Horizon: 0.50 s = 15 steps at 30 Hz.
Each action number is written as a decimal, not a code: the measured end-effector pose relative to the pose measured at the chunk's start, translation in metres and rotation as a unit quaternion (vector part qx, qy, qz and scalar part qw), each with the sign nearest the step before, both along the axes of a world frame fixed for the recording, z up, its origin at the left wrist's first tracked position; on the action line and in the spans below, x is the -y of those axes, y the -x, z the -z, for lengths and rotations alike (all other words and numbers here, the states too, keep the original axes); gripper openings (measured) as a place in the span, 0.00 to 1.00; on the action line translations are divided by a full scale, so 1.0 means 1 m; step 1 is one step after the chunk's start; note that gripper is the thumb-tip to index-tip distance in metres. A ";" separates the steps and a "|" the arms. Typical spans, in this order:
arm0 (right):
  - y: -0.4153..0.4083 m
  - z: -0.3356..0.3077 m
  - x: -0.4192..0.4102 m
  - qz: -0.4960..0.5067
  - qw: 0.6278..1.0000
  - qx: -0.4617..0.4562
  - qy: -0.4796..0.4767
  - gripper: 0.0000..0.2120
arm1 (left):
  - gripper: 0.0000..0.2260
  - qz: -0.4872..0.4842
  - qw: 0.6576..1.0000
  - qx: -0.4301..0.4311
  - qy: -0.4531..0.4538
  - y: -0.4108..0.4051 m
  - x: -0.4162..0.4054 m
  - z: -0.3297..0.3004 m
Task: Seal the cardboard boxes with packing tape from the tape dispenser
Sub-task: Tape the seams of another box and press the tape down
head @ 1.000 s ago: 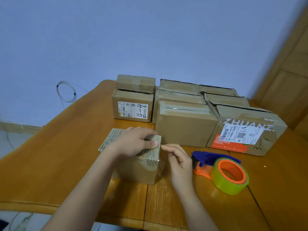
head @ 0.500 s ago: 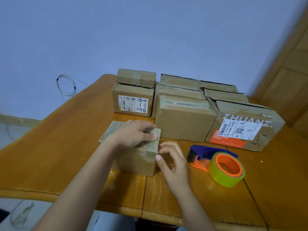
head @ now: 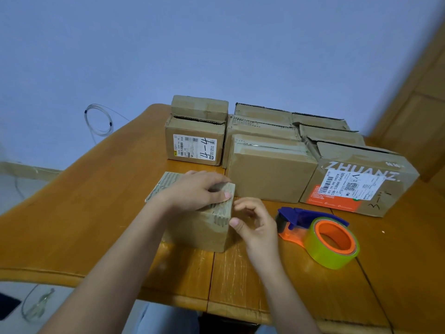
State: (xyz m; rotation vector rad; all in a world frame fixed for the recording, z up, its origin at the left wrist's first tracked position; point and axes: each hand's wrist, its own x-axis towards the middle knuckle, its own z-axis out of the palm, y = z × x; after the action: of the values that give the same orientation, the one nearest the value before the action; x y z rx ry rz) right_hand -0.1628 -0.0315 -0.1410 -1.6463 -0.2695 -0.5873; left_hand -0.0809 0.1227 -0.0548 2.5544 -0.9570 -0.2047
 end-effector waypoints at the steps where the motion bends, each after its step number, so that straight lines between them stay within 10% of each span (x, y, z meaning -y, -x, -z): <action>1: -0.002 -0.001 0.002 -0.003 1.000 -0.002 -0.003 0.14 | 0.21 0.002 1.000 0.005 -0.002 -0.001 0.000 0.002; 9: -0.025 -0.014 0.014 -0.034 0.990 -0.107 0.084 0.43 | 0.20 0.012 1.000 0.016 -0.004 -0.003 0.001 0.003; 15: -0.009 -0.003 0.022 -0.032 0.993 -0.084 0.075 0.38 | 0.19 0.001 0.998 -0.022 0.057 0.000 -0.001 -0.001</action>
State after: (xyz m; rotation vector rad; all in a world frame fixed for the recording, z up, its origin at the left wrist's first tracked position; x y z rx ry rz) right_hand -0.1543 -0.0539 -0.1381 -1.8138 -0.2453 -0.3847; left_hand -0.0805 0.1239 -0.0543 2.4365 -0.9275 -0.1994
